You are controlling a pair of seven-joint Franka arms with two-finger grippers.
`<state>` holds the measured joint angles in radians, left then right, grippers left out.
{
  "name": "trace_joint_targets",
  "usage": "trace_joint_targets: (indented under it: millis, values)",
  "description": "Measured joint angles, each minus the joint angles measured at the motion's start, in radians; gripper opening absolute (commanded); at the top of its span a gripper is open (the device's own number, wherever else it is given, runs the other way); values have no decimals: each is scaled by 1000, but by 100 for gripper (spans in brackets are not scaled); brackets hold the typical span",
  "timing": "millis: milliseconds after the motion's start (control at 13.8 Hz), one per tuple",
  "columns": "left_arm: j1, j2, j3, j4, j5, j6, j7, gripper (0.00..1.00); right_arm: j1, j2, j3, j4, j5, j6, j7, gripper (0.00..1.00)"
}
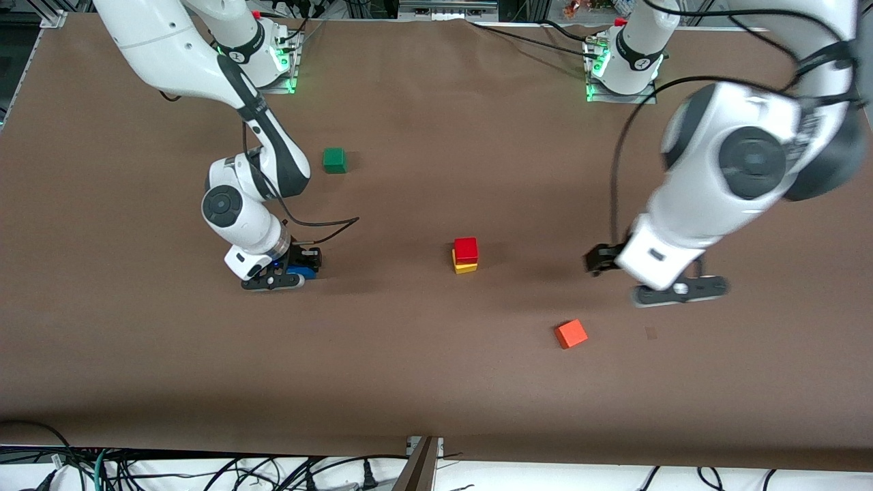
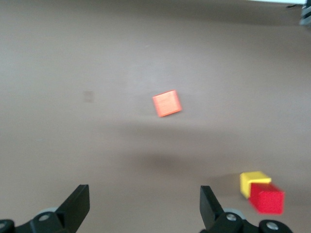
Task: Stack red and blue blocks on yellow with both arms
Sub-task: 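Carry the blue block over the red block with the right gripper, then lower the blue block onto the red block and open the right gripper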
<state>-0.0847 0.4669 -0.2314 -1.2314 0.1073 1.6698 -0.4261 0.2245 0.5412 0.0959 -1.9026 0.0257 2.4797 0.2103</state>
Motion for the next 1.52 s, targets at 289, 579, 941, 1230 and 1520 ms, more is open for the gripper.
trace_joint_targets:
  millis: [289,579,941,1230,1520]
  values:
    - [159,-36,-2,26,-47,-90,178,100,33,-60,34,188,1,-279,75,0]
    - [246,-126,8,32,-48,-181,314,100,222,-14,46,401,-3,-419,346,0]
    - [242,-266,90,-111,-113,-242,336,100,396,184,43,662,-120,-469,539,0]
    - [240,-289,97,-192,-120,-213,336,100,443,278,39,789,-127,-470,565,0]
    - [233,-289,96,-192,-120,-210,336,100,492,323,32,805,-128,-400,604,0]
